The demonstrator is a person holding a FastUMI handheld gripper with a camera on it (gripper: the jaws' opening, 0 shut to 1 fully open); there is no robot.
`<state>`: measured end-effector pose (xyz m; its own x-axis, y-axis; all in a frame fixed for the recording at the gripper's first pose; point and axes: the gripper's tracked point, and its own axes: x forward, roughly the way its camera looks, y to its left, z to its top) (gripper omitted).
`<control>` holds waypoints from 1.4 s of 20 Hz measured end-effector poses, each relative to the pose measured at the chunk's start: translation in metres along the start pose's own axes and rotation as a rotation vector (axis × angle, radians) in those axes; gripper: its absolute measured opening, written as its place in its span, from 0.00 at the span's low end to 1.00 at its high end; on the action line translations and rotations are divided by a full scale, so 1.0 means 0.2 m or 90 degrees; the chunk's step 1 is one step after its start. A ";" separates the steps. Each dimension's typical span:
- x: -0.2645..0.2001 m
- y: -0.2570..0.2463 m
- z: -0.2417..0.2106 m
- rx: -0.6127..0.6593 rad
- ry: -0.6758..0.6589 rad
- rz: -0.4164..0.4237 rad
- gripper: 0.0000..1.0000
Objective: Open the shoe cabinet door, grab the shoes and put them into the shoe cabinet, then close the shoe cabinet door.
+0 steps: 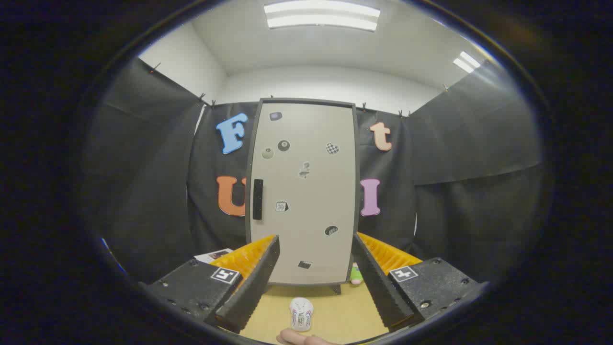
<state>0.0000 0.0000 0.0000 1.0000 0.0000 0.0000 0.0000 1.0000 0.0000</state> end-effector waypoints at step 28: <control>0.75 0.38 0.01 0.013 0.021 0.097 0.99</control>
<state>0.1506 0.0755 0.0011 0.9878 0.1525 -0.0307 -0.1519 0.9881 0.0230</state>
